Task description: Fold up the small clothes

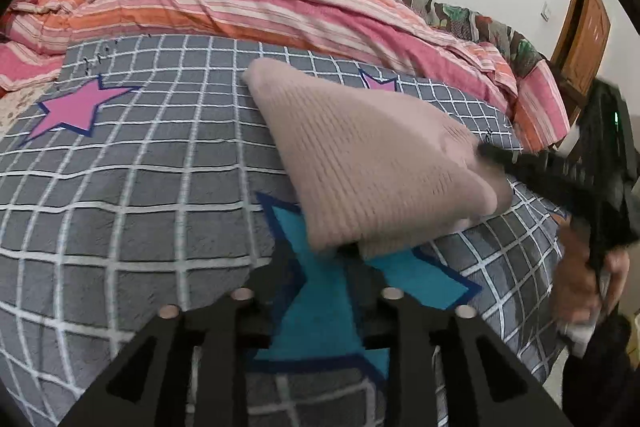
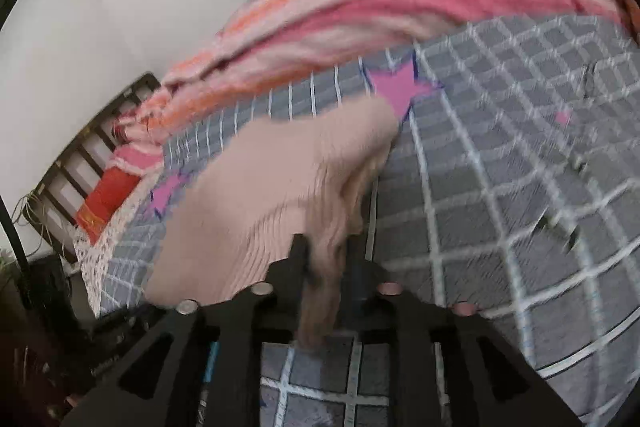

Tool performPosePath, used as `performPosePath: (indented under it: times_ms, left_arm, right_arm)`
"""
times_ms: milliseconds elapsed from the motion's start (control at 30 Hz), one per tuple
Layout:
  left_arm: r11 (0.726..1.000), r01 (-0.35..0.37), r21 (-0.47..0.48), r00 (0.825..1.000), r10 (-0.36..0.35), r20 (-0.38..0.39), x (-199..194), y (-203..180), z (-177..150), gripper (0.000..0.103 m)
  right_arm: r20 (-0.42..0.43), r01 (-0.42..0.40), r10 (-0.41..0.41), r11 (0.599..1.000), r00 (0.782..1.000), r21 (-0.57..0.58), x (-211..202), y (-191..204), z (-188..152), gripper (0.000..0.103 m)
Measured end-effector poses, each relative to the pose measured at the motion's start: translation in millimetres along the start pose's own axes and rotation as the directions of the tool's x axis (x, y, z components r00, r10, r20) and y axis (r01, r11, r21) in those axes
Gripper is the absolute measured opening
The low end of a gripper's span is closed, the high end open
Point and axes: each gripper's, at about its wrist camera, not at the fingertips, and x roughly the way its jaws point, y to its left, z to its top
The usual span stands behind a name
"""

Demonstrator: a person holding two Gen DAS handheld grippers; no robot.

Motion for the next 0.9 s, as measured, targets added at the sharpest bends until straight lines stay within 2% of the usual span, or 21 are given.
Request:
performPosePath:
  times_ms: [67,133,233,267,333,367,433,467,500,600,700,833,900]
  left_arm:
    - [1.000,-0.009,-0.006,1.000,0.009,0.021,-12,7,-1,0.032]
    - [1.000,0.000,-0.023,0.999,0.001,0.034,-20,14,1,0.038]
    - [0.999,-0.002,-0.050,0.998,0.005,0.061,-28,22,12,0.043]
    - [0.998,-0.001,-0.056,0.998,0.005,0.069,-28,23,17,0.043]
    - [0.998,-0.005,-0.067,0.997,0.011,0.082,-27,23,30,0.044]
    - [0.998,-0.004,-0.069,0.996,0.010,0.086,-25,23,36,0.044]
    - [0.998,-0.002,-0.059,0.996,0.008,0.088,-13,17,52,0.045]
    - [0.999,-0.015,-0.052,0.997,0.019,0.081,-4,13,63,0.045]
    - [0.999,-0.025,-0.047,0.997,0.028,0.073,2,9,69,0.045]
    - [0.998,-0.057,-0.024,0.997,0.058,0.043,32,-1,94,0.045]
    - [0.996,-0.083,-0.025,0.996,0.084,0.020,60,-3,113,0.045]
    - [0.992,-0.123,-0.006,0.992,0.123,-0.012,89,-5,114,0.048]
    - [0.991,-0.133,0.027,0.991,0.133,0.012,93,-8,105,0.051]
  right_arm:
    - [0.018,0.011,-0.011,1.000,1.000,-0.016,3,4,16,0.028]
    - [-0.004,0.028,-0.028,0.999,1.000,-0.020,19,5,28,0.028]
    - [-0.109,0.075,-0.078,0.997,0.991,-0.027,54,4,32,0.023]
    - [-0.102,0.075,-0.080,0.996,0.992,-0.047,57,6,30,0.015]
    - [-0.016,0.036,-0.038,0.995,0.999,-0.095,40,7,28,0.013]
    - [0.006,0.026,-0.026,0.996,1.000,-0.082,34,2,27,0.012]
    - [-0.040,0.060,-0.062,0.997,0.997,-0.045,43,-7,24,0.012]
    - [-0.078,0.087,-0.091,0.994,0.993,-0.060,52,-9,21,0.012]
    - [-0.082,0.102,-0.108,0.992,0.991,-0.081,53,-9,21,0.013]
    - [-0.037,0.091,-0.094,0.993,0.995,-0.072,41,-5,32,0.020]
    - [0.014,0.116,-0.115,0.986,0.993,-0.123,44,9,49,0.023]
    - [-0.045,0.134,-0.145,0.972,0.988,-0.191,76,14,53,0.026]
    - [-0.069,0.159,-0.178,0.963,0.982,-0.216,92,7,43,0.027]
